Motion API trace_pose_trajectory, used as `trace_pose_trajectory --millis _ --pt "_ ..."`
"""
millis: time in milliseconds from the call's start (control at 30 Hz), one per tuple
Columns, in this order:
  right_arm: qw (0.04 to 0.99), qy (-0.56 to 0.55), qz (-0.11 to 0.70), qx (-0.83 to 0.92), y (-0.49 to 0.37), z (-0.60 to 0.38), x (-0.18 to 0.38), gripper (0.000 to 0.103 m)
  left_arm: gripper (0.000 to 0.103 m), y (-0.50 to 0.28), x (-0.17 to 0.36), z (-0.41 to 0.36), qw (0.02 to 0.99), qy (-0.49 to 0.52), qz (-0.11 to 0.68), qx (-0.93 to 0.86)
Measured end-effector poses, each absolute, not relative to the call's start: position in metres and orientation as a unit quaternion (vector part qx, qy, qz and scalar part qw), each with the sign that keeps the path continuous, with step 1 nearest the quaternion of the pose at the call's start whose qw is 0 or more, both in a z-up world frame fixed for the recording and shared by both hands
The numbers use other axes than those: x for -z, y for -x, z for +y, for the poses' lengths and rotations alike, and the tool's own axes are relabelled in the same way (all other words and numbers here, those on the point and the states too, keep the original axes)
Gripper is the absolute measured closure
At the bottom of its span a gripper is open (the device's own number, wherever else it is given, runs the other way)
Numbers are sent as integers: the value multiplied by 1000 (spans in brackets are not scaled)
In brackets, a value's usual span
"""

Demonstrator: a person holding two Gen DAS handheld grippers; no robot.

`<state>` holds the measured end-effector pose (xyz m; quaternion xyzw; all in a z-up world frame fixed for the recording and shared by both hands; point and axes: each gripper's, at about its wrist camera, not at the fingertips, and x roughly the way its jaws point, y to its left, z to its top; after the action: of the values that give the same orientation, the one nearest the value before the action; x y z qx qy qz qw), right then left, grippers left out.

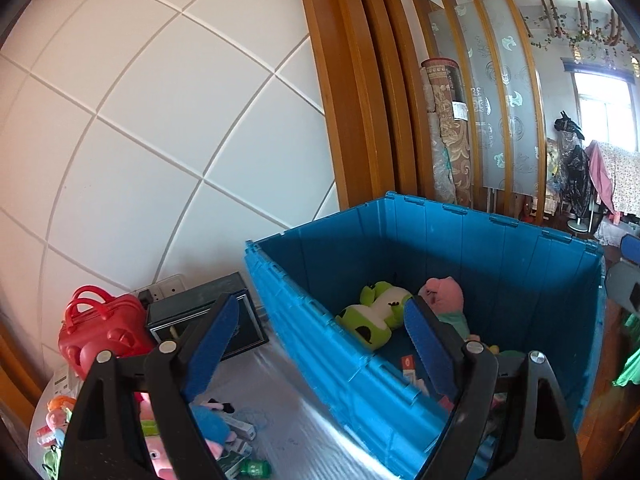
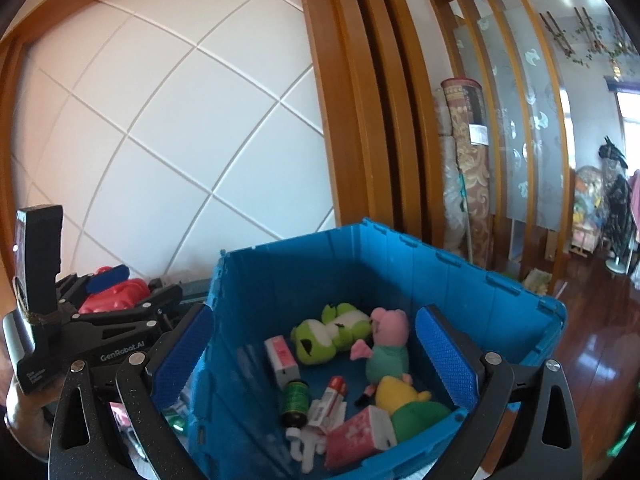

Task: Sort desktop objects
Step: 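Withdraw both grippers from the crate back over the heap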

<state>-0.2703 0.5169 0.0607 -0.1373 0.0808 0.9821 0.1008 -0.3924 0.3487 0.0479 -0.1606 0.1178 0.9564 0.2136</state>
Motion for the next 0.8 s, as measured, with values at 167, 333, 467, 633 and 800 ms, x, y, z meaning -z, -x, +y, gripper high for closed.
trace_pose_trajectory --millis 167,333,467,633,800 --pt "73 132 76 -986 259 462 -60 0 18 377 -40 251 170 165 114 -965" --pt "32 154 67 -985 255 401 -45 0 18 356 -22 150 121 178 115 -970" --pt "5 196 57 -979 258 353 -18 0 18 338 4 86 101 196 104 -970" --pt "-23 259 50 -964 266 301 27 0 18 320 50 32 86 232 84 -965" --pt "-43 307 45 -950 270 272 64 0 18 305 108 7 82 290 76 -951"
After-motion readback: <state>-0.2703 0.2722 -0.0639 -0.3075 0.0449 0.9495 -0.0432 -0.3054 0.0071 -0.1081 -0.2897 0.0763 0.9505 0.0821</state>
